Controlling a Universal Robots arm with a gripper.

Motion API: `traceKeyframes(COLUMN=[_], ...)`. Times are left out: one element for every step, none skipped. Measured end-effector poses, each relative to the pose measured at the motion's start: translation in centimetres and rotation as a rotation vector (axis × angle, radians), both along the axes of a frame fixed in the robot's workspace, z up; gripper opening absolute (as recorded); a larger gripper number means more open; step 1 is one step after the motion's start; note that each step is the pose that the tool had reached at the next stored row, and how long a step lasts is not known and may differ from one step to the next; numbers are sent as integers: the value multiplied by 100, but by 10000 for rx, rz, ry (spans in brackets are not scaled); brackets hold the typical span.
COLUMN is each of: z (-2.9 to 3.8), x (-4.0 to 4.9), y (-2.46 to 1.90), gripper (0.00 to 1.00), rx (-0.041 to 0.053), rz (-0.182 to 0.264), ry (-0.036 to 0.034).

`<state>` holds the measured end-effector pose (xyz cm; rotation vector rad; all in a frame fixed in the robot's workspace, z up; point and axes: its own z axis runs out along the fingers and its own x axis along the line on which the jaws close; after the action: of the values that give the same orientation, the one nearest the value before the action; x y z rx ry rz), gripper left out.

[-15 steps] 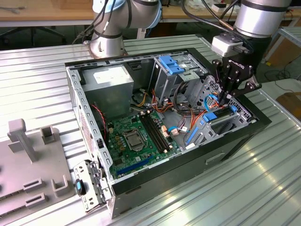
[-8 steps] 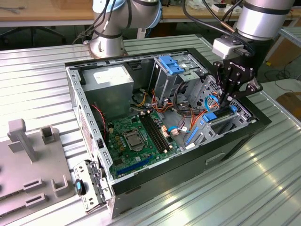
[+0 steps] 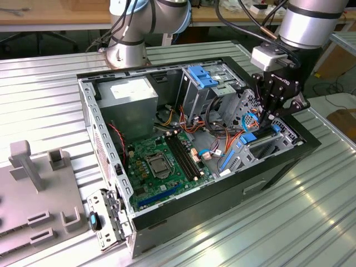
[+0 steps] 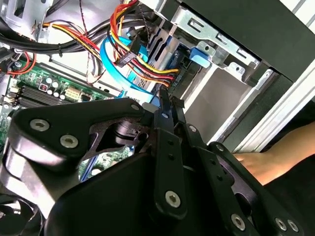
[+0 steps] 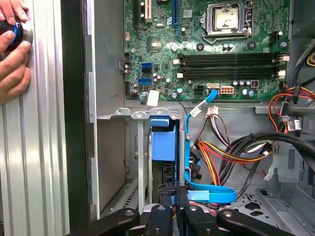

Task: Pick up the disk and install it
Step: 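Insert the second disk wire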

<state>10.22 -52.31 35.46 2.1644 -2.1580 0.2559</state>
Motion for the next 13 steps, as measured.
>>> traceKeyframes(z=[-8,-14,-17,-20,-20,-21,-21,-20,-20,-20,-20,-19,-16], x=[0,3,4,4,4,4,4,4,3,4,3,3,3], y=[-1,-7,-17,-28,-36,-42,-47,-48,-49,-49,-50,-50,-53], gripper=[16,16,16,16,16,16,16,16,16,16,16,16,16], rx=[6,35,67,127,210,270,353,413,504,607,729,856,986], rz=[1,0,-1,-3,-4,-4,-4,-4,-4,-3,-4,-4,-4], ry=[0,0,0,0,0,0,0,0,0,0,0,0,0])
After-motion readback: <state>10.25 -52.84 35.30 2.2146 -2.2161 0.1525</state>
